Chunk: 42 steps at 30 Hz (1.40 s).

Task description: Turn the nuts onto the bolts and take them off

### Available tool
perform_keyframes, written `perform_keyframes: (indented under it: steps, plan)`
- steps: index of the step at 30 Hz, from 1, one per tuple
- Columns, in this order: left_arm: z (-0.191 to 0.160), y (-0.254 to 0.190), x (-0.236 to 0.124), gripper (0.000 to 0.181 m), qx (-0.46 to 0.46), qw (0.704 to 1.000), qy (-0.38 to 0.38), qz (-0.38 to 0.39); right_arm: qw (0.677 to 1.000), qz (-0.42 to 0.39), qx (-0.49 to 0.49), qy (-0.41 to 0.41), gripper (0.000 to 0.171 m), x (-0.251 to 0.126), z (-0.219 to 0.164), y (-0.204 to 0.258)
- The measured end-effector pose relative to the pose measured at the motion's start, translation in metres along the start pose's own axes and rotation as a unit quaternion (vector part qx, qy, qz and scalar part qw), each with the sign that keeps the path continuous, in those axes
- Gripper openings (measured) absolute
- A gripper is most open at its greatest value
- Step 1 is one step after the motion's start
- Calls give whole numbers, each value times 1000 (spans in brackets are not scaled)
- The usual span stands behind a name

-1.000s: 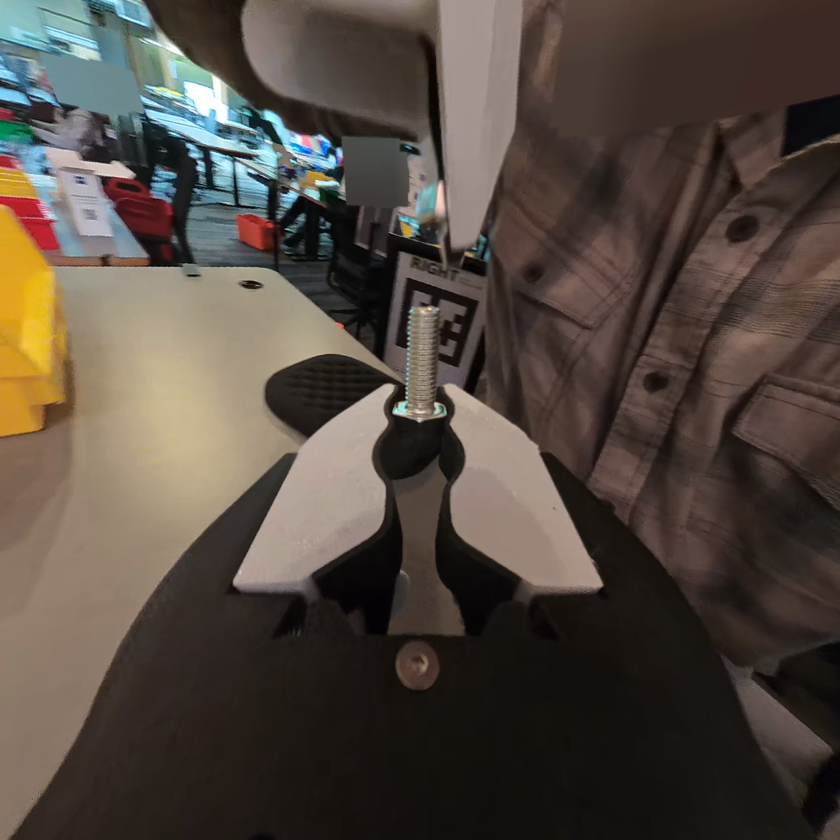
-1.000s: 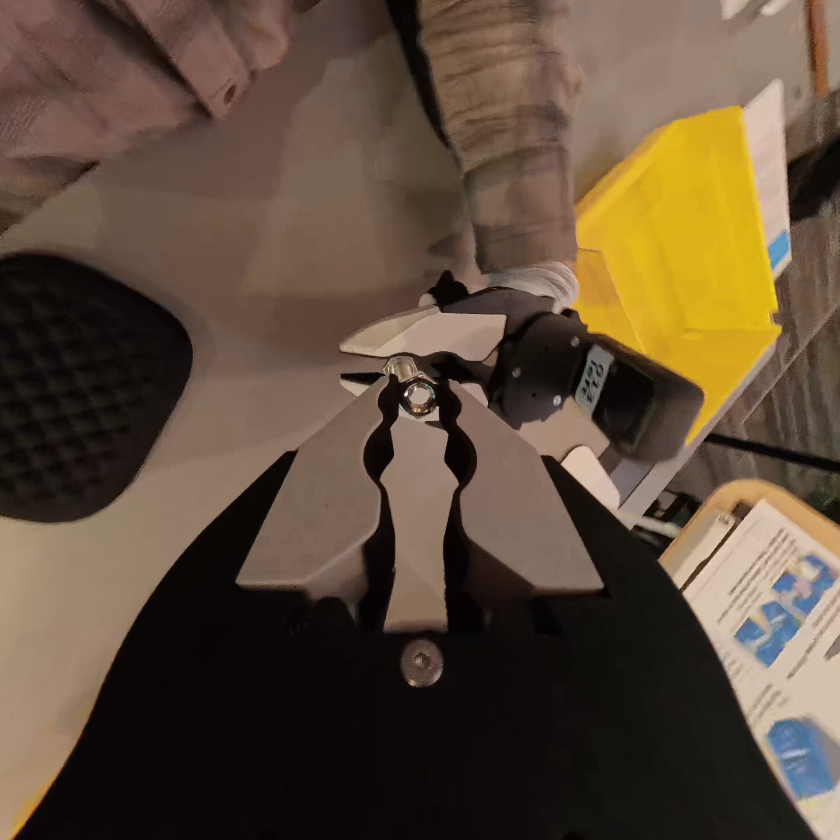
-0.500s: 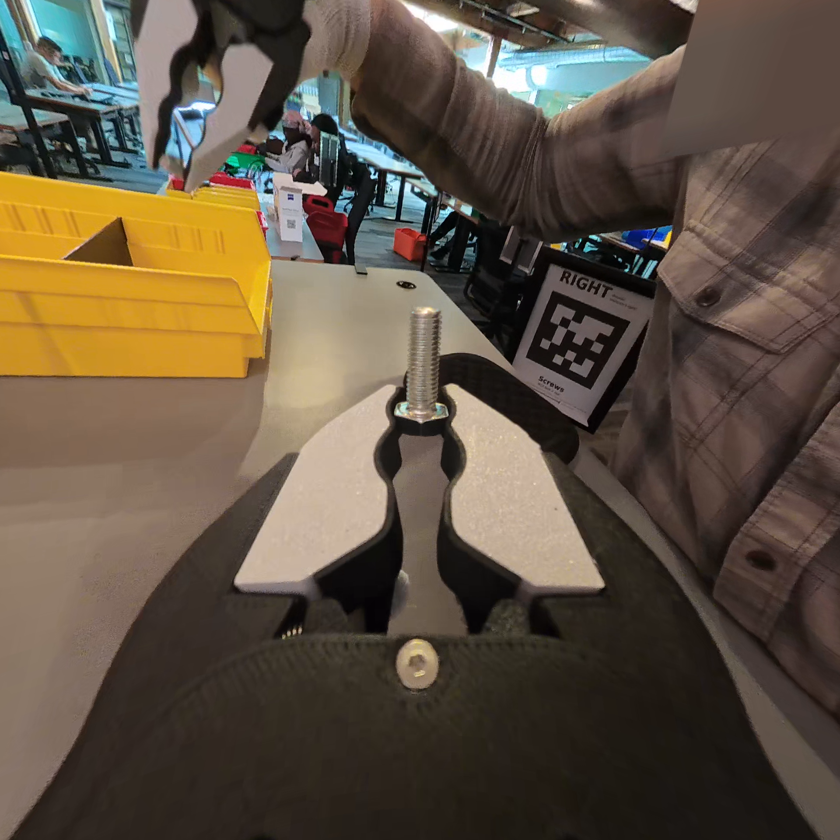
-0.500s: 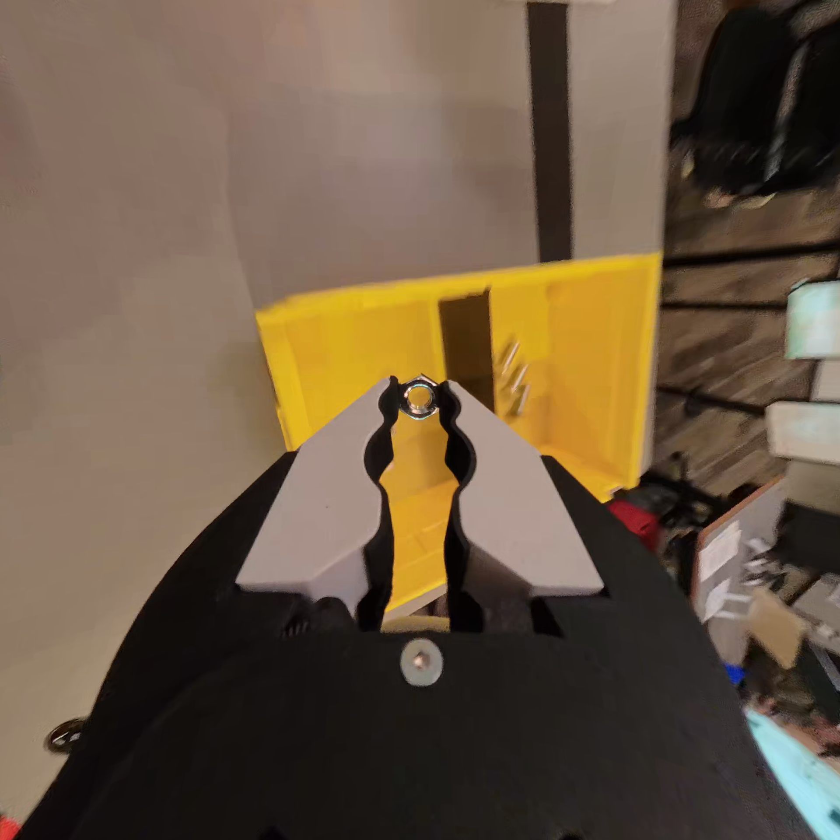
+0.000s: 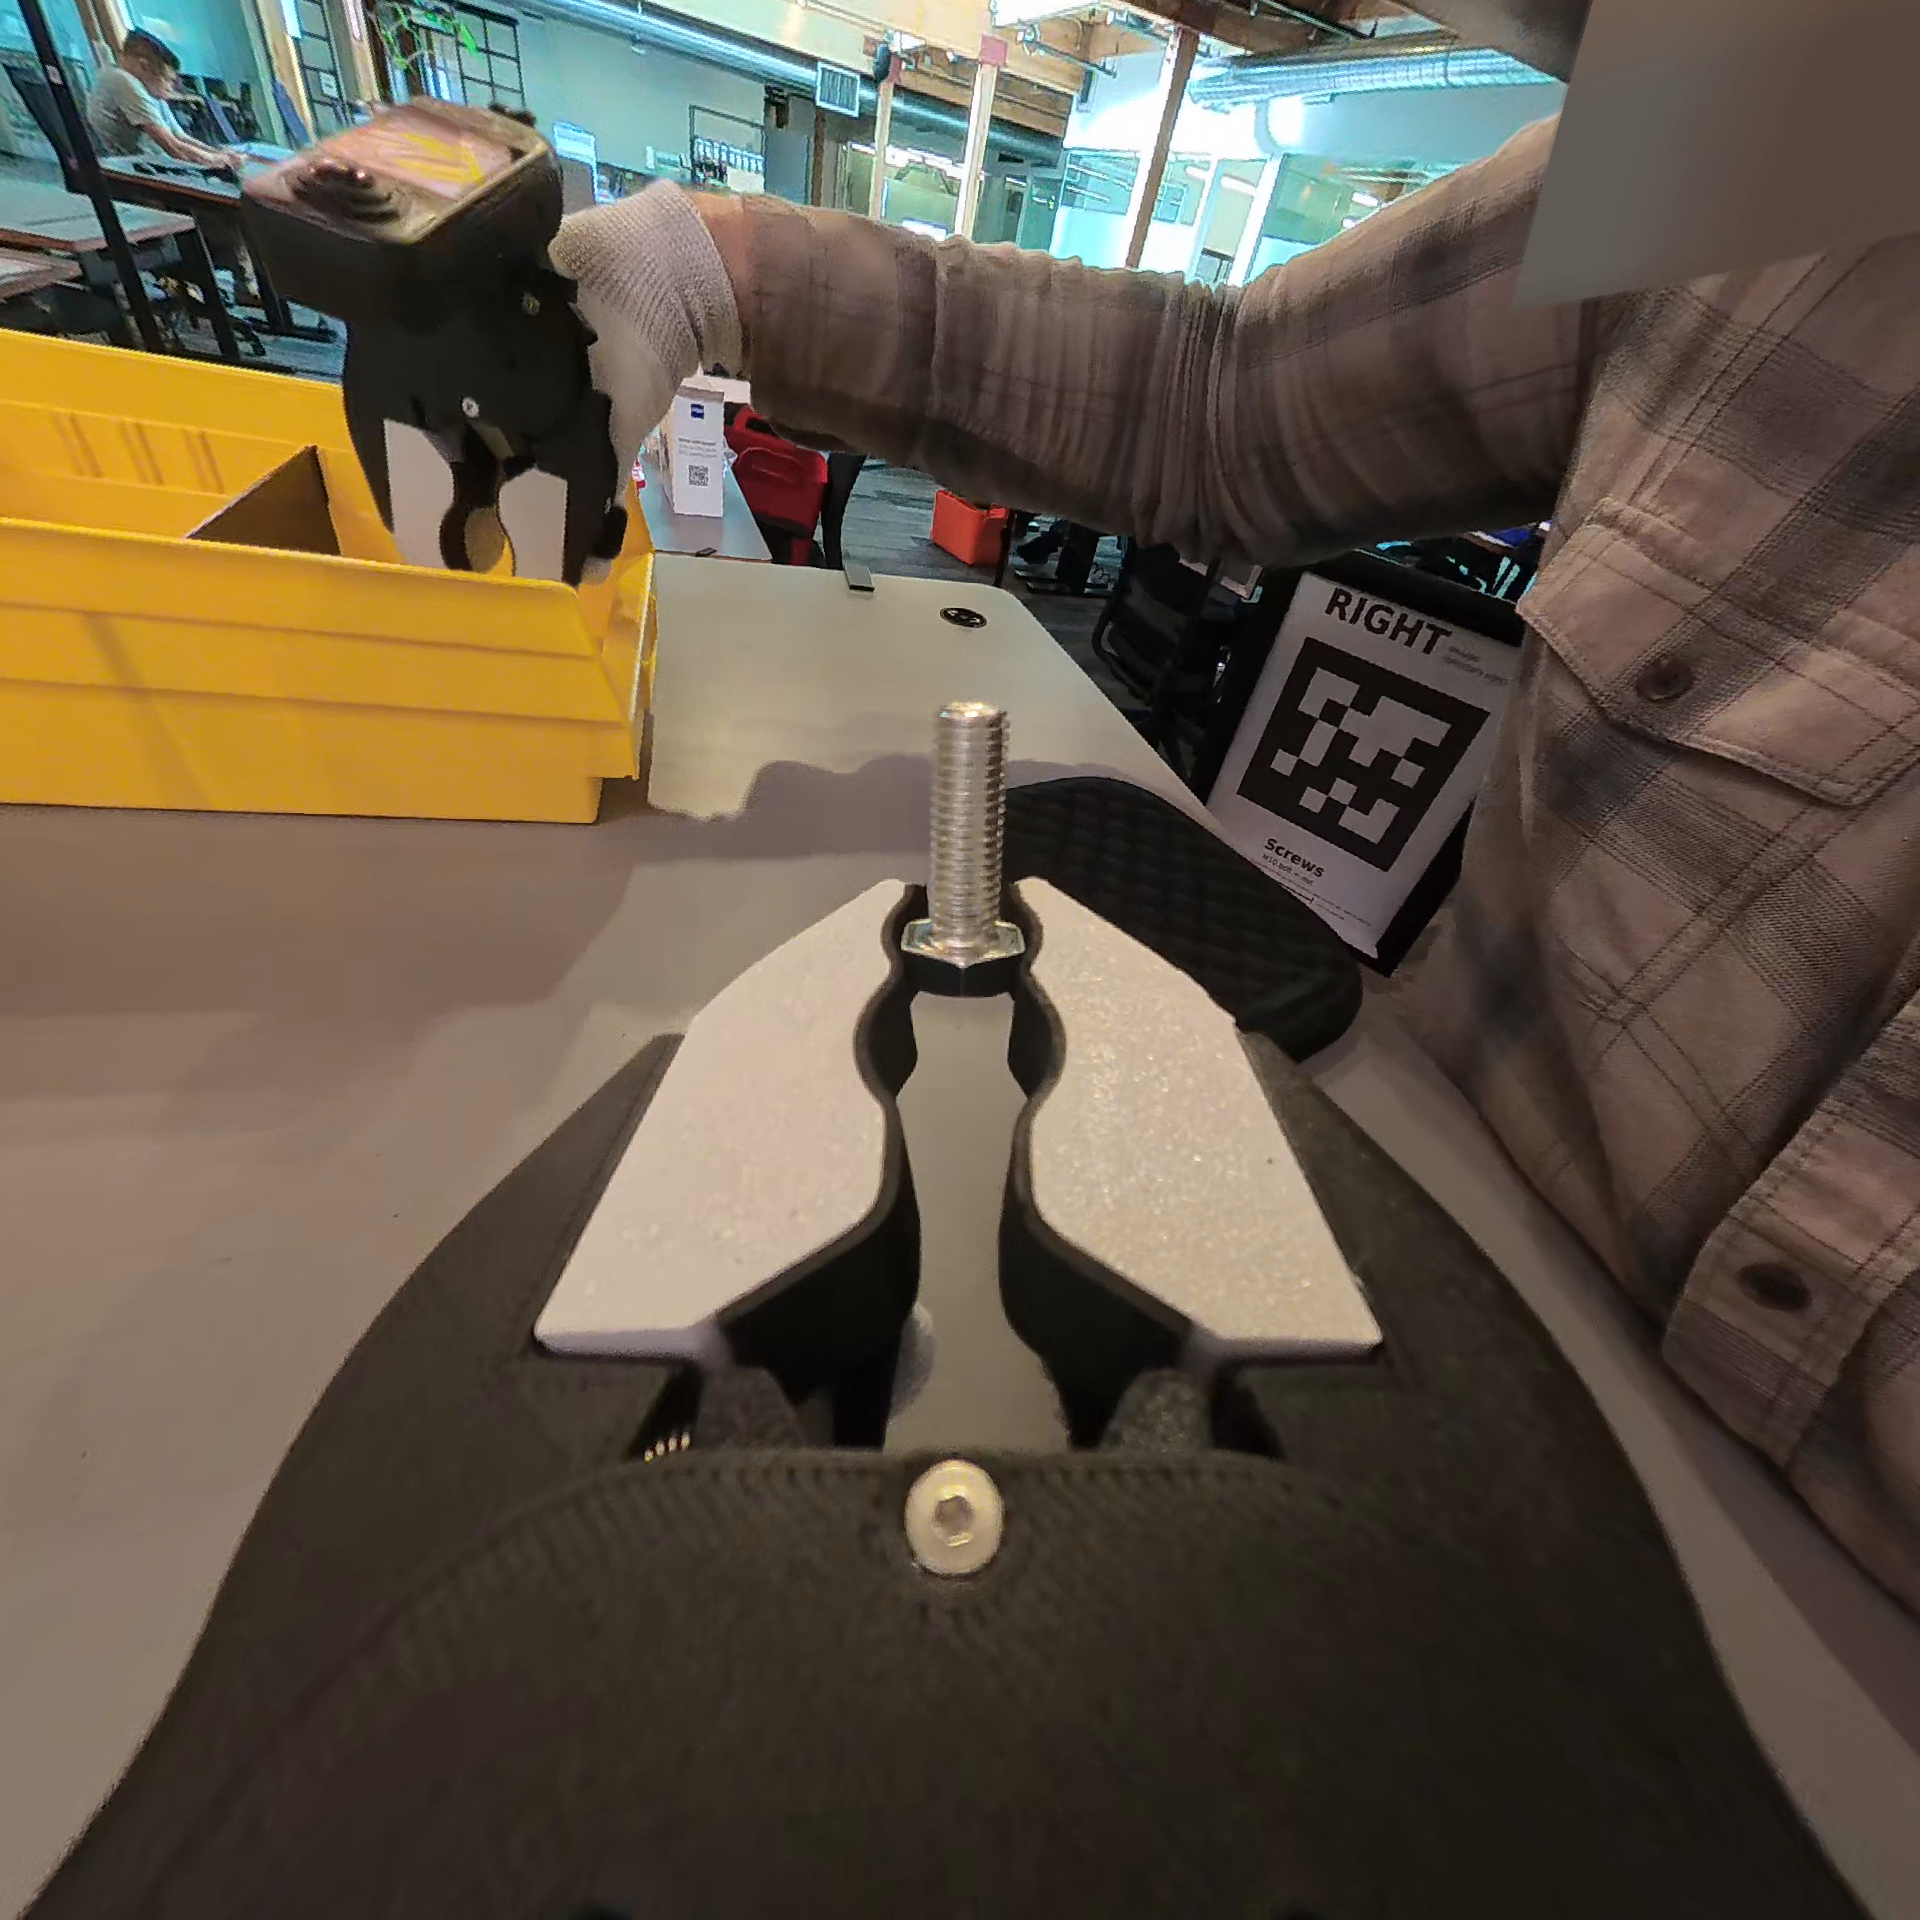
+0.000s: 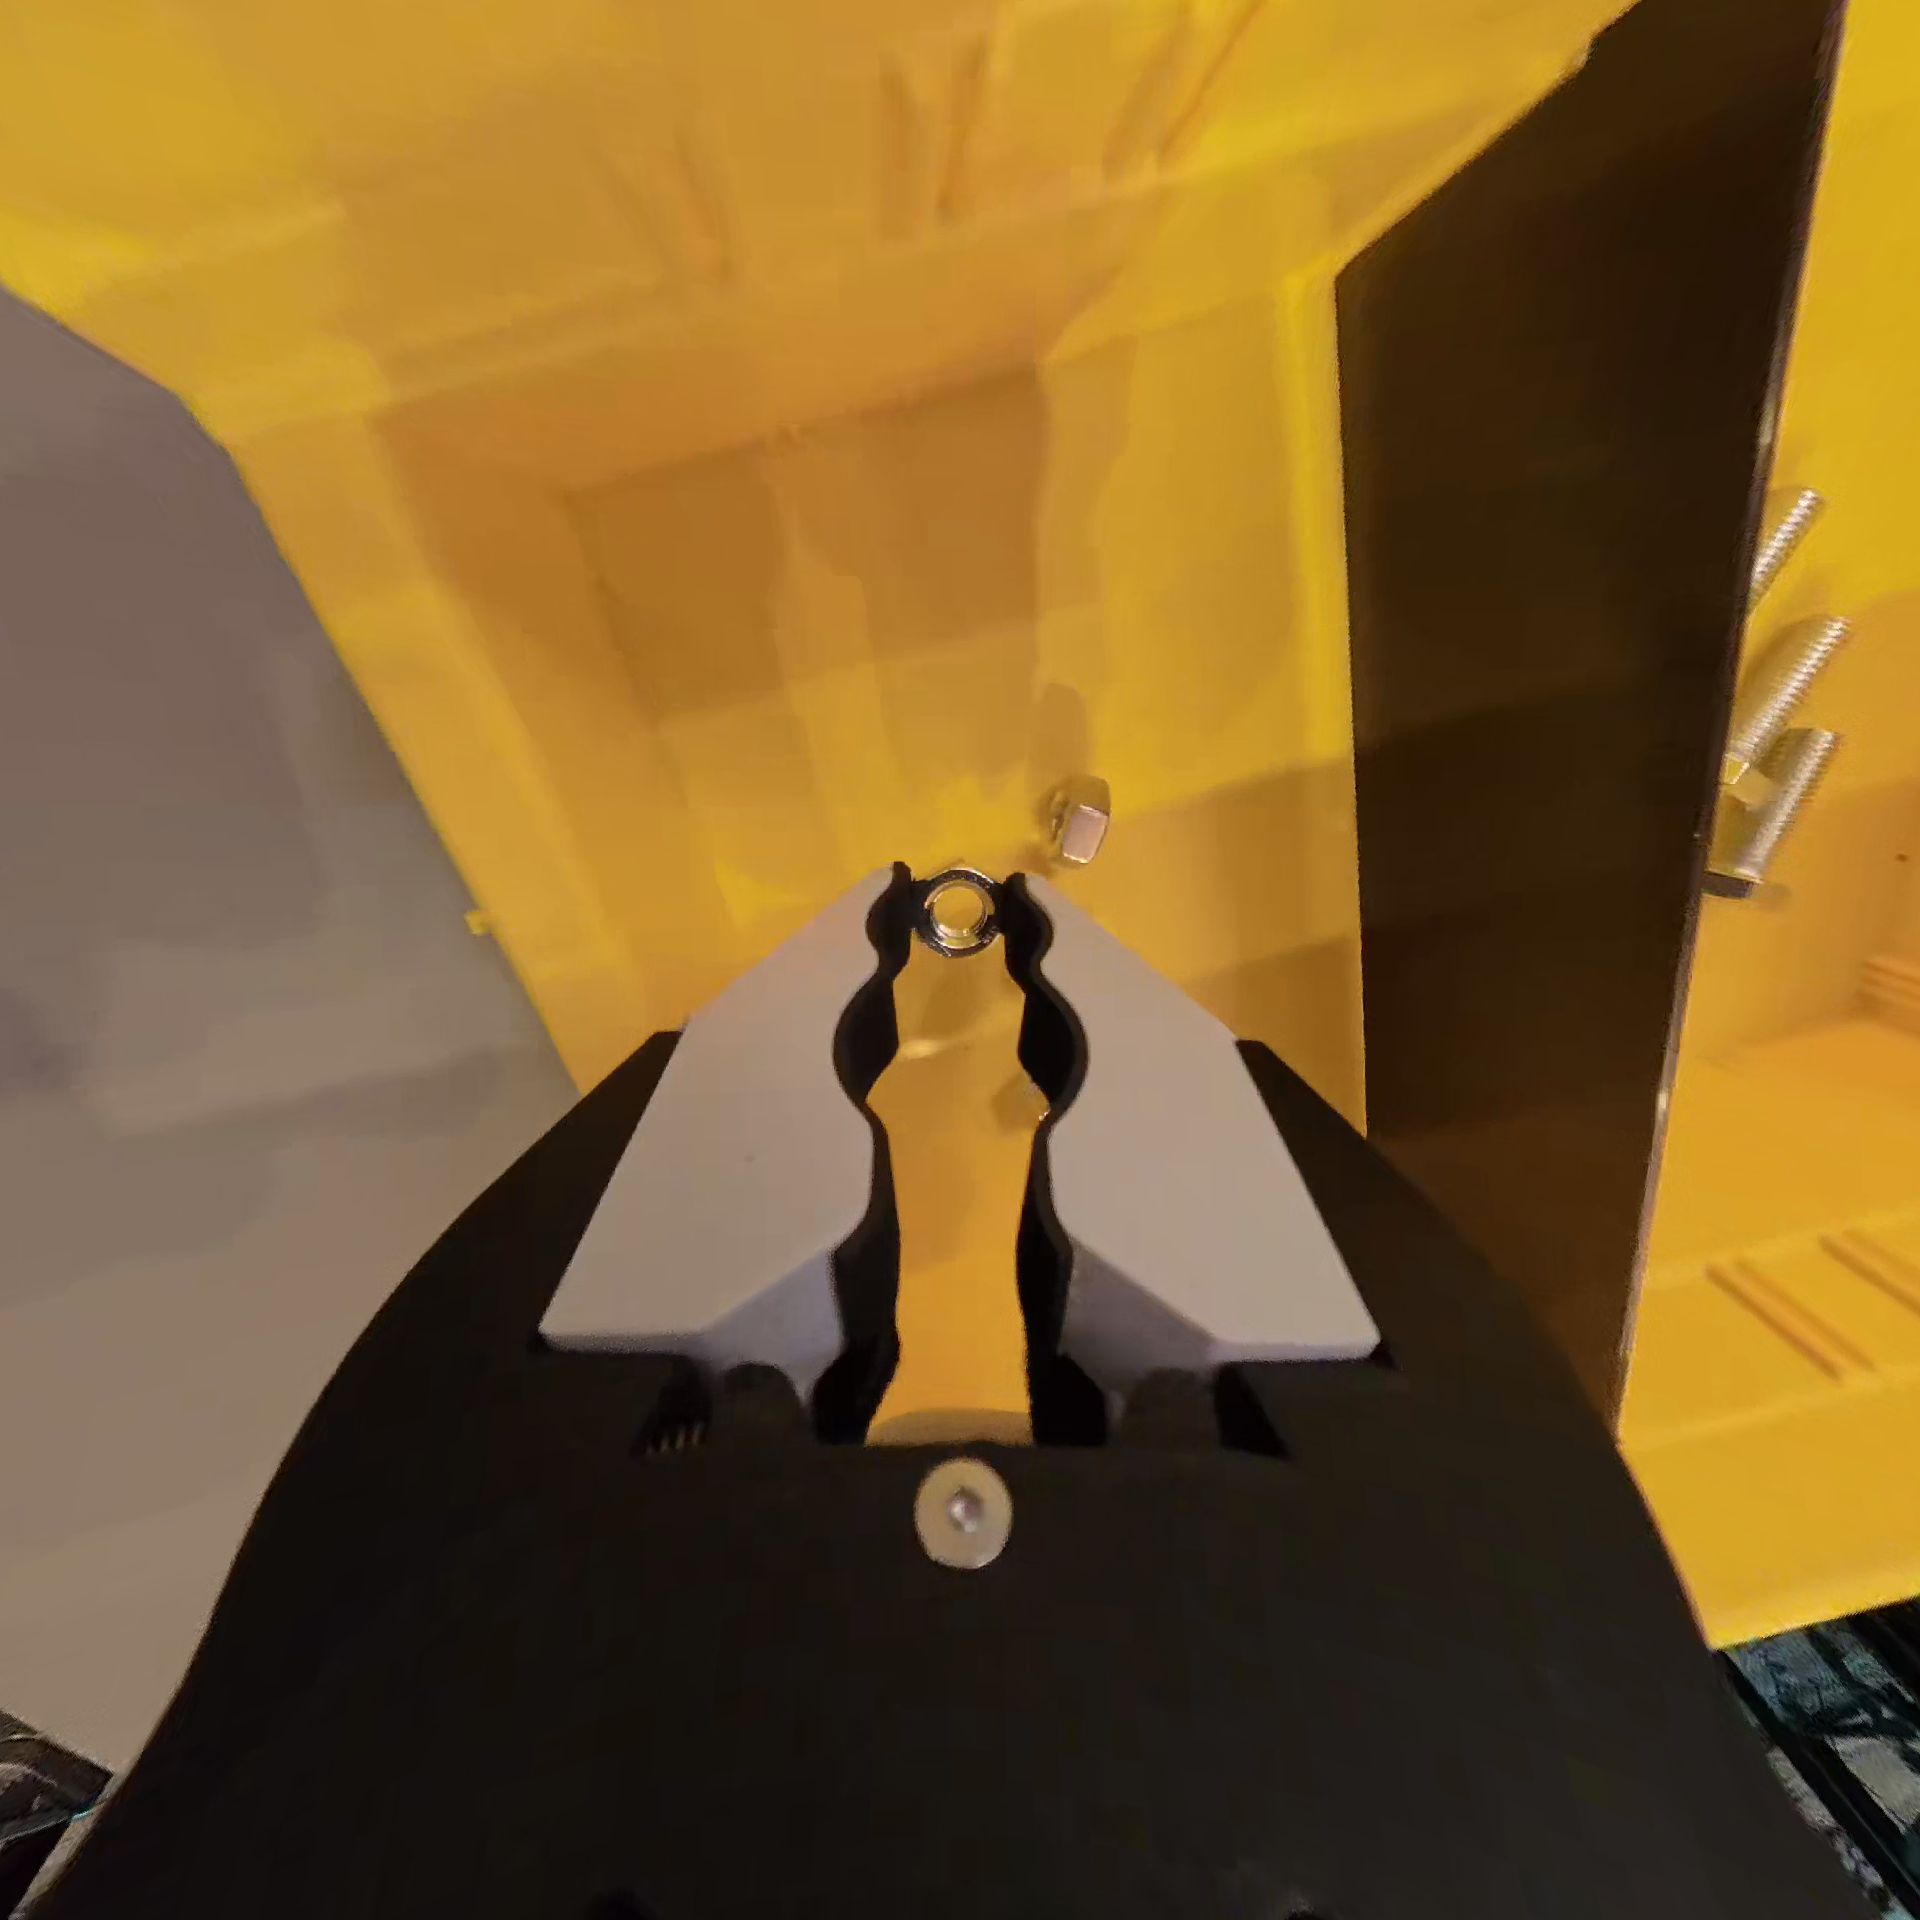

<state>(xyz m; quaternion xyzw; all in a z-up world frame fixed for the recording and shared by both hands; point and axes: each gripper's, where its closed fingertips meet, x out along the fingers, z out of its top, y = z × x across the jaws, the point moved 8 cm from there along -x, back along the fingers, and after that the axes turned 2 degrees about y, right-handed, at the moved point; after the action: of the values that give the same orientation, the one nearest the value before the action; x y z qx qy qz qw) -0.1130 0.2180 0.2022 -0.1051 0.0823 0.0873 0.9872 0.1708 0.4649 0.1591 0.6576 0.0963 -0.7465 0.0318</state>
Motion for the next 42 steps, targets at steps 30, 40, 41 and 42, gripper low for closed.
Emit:
perform_keyframes:
  steps: [30,40,41,42]
  plan:
    - [19,-6,-1,13,-1,996,-90,-3,843,13,-53,-535,32,-134,188,145]
    - [25,-17,2,14,5,994,-103,-36,789,101,-38,-604,8,-106,229,174]
    - [26,-16,3,14,4,994,-104,-33,789,100,-38,-605,7,-106,228,173]
    - [27,-16,3,14,4,994,-104,-30,788,97,-37,-607,7,-107,227,173]
